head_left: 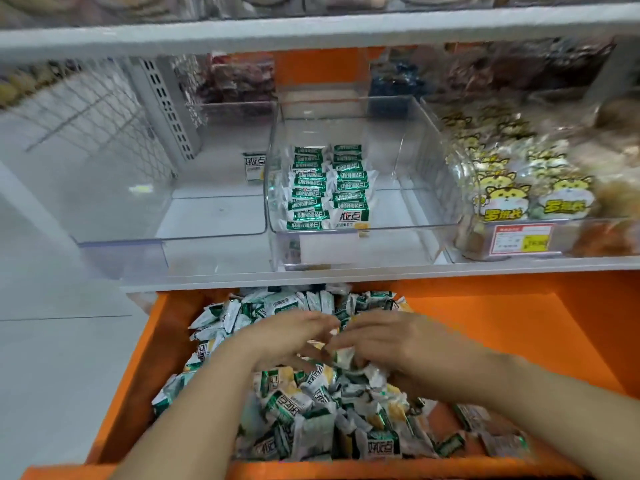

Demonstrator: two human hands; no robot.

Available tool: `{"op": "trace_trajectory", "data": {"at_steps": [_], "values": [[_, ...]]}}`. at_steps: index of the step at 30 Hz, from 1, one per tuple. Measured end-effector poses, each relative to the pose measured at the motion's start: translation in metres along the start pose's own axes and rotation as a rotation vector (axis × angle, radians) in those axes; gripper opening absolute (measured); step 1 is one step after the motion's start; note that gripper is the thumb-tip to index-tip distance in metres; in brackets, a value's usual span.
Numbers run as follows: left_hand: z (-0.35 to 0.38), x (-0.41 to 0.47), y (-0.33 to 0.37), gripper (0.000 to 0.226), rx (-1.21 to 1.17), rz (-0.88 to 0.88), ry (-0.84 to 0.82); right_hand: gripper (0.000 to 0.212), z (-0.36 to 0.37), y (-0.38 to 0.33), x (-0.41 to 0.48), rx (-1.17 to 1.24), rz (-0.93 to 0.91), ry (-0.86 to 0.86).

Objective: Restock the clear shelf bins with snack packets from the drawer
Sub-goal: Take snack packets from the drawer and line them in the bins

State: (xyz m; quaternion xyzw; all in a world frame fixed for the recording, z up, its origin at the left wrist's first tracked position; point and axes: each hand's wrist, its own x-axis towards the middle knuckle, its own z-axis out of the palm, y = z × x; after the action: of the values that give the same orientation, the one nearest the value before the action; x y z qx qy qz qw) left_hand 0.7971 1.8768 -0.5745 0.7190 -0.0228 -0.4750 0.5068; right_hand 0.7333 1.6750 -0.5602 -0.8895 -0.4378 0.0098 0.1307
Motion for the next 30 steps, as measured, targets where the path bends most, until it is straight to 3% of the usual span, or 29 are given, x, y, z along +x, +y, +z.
{"op": "trace_trajectory", "data": {"at_steps": [4, 9, 12, 15, 16, 18, 21, 27, 30], "values": [[0.009, -0.043, 0.018, 0.027, -0.089, 0.1, -0.048, 0.017, -0.028, -0.019, -0.008, -0.135, -0.087, 0.153], [0.014, -0.067, 0.018, 0.033, -0.219, 0.289, 0.091, 0.025, -0.042, -0.034, -0.007, -0.166, -0.037, 0.273], [0.013, -0.069, 0.014, 0.059, -0.36, 0.37, 0.211, 0.036, -0.041, -0.036, -0.01, -0.113, 0.161, 0.355], [0.009, -0.066, 0.008, 0.08, -0.353, 0.42, 0.393, 0.028, -0.043, -0.035, -0.016, 0.153, 0.519, 0.436], [0.008, -0.064, 0.008, 0.08, -0.318, 0.423, 0.454, 0.026, -0.045, -0.035, -0.018, 0.314, 0.624, 0.428], [0.009, -0.059, 0.01, 0.06, -0.229, 0.424, 0.542, 0.035, -0.048, -0.035, -0.019, 0.638, 0.731, 0.446], [0.018, -0.054, 0.02, 0.032, -0.19, 0.427, 0.527, 0.06, -0.051, -0.041, -0.016, 0.874, 0.703, 0.516], [0.041, -0.047, 0.033, 0.021, -0.315, 0.443, 0.355, 0.037, -0.048, -0.045, -0.006, 0.934, 0.694, 0.617], [0.044, -0.046, 0.034, 0.032, -0.355, 0.44, 0.315, 0.043, -0.045, -0.042, -0.001, 0.906, 0.733, 0.648]]}}
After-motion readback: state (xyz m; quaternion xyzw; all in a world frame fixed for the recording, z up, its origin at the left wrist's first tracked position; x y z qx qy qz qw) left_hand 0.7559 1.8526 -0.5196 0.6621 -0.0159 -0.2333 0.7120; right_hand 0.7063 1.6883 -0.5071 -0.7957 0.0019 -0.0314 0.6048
